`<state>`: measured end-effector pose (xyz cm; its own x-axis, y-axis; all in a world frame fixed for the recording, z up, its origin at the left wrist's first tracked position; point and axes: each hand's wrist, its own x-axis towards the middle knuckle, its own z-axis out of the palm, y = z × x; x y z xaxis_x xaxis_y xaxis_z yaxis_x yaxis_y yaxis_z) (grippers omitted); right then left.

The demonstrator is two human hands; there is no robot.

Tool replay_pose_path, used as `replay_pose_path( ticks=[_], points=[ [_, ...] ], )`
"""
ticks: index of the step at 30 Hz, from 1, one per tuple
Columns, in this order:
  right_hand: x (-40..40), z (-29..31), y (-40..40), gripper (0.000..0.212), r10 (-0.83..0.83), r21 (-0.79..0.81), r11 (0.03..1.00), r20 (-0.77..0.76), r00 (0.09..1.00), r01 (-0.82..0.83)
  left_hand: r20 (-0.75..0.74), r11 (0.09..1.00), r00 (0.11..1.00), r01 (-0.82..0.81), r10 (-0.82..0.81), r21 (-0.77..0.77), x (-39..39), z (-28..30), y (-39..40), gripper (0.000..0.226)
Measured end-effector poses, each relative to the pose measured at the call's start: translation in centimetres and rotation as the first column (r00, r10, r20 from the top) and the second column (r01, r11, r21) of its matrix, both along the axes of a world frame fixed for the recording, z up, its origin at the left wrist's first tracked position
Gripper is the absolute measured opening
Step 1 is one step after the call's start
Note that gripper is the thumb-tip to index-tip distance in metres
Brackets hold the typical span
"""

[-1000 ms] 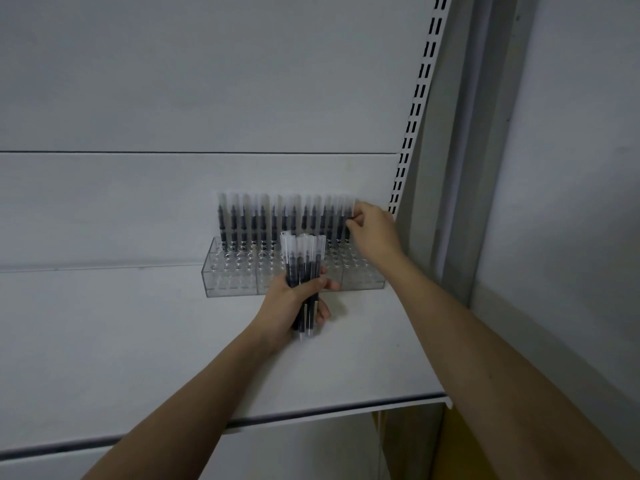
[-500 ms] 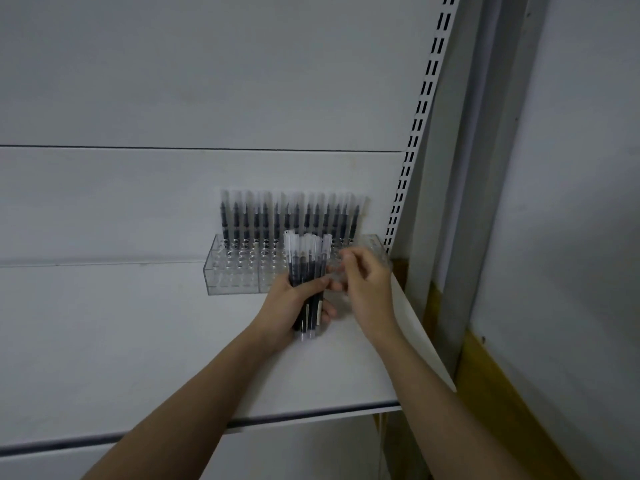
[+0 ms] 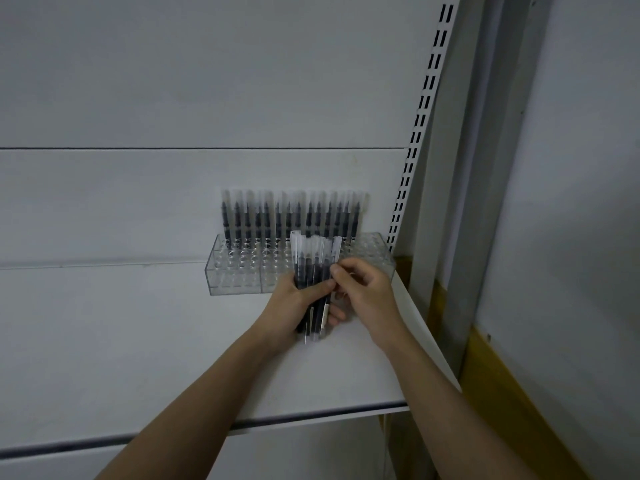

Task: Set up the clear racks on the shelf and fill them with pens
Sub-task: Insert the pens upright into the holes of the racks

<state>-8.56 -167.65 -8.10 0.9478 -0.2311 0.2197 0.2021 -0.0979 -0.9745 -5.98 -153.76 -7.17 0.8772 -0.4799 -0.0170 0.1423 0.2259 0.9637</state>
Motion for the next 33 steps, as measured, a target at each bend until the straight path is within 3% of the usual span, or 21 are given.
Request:
replay_pose_path(
  ticks=[8,15,22,33],
  points=[
    [0.3,0.7,-0.6,0.007,-0.074,0.035,0.997,-0.008,0.997,0.074,-0.011,0.999,1.0,-0.011,0.011,-0.042,-0.1,0.0,-0.1,0.015],
    [3.5,5.5,-4.2,0.01,-0.183,0.03,0.983,0.077,0.98,0.182,-0.033,0.997,0.999,-0.013,0.011,-0.071,0.0,0.0,-0.1,0.009],
    [6.1,8.2,-6.7,0.008,-0.245,-0.198,0.938,0.207,0.947,0.286,-0.015,0.999,1.0,-0.005,0.004,-0.05,0.2,-0.1,0.0,0.008],
    [8.3,7.0,-7.4,0.009,-0.248,-0.359,0.885,0.175,0.953,0.296,0.001,0.999,1.0,0.01,-0.01,-0.033,0.3,0.0,0.1,0.006]
  ],
)
